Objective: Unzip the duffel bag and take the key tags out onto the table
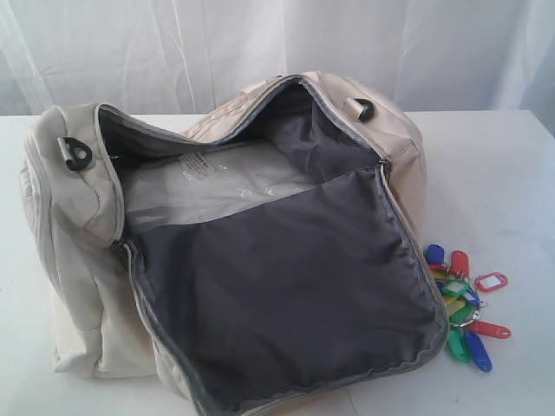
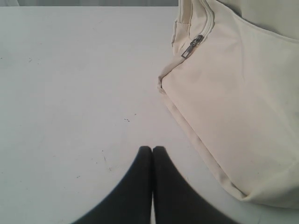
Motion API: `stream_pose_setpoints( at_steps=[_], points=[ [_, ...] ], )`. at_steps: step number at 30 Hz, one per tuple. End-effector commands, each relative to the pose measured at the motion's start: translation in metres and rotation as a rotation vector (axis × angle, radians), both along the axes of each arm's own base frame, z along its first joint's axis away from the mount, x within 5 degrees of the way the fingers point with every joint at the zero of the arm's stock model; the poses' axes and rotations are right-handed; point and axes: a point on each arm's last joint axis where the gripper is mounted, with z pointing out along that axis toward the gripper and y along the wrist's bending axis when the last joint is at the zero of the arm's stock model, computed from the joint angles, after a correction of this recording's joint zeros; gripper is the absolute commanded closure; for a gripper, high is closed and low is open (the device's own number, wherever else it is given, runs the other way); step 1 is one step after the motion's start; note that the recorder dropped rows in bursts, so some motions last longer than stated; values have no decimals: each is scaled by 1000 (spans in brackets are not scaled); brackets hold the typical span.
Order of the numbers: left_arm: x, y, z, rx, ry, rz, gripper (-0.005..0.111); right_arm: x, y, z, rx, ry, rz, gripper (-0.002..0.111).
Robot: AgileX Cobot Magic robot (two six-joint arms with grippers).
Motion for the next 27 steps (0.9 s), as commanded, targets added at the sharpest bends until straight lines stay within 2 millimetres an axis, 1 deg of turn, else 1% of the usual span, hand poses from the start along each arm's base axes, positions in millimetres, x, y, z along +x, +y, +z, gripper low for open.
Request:
stream_pose_setpoints(
  at_steps=[1, 3, 5, 8, 11, 18, 20, 21, 23, 27],
  points=[
    [0, -1, 0, -12, -10, -7, 107, 4, 1, -13, 21, -69, -6, 108],
    [0, -1, 0, -12, -10, -7, 107, 3, 1, -23, -14, 40, -3, 108],
    [0, -1, 0, -12, -10, -7, 107, 3, -2, -28, -27, 86, -42, 108],
    [0, -1, 0, -12, -10, -7, 107, 5, -10, -28, -21, 88, -201, 108],
    [0, -1, 0, -12, -10, -7, 107, 5, -14, -28, -17, 89, -275, 108],
    [0, -1, 0, -12, -10, -7, 107, 5, -14, -28, -26, 92, -264, 108],
    [0, -1, 0, -12, -10, -7, 107, 4, -10, -28, -48, 87, -196, 108],
    [0, -1, 0, -12, -10, -7, 107, 4, -7, -28, -50, 85, -132, 108],
    [0, -1, 0, -12, -10, -7, 107, 3, -4, -28, -53, 86, -77, 108],
    [0, -1, 0, -12, -10, -7, 107, 3, -4, -28, -53, 86, -72, 108]
  ],
)
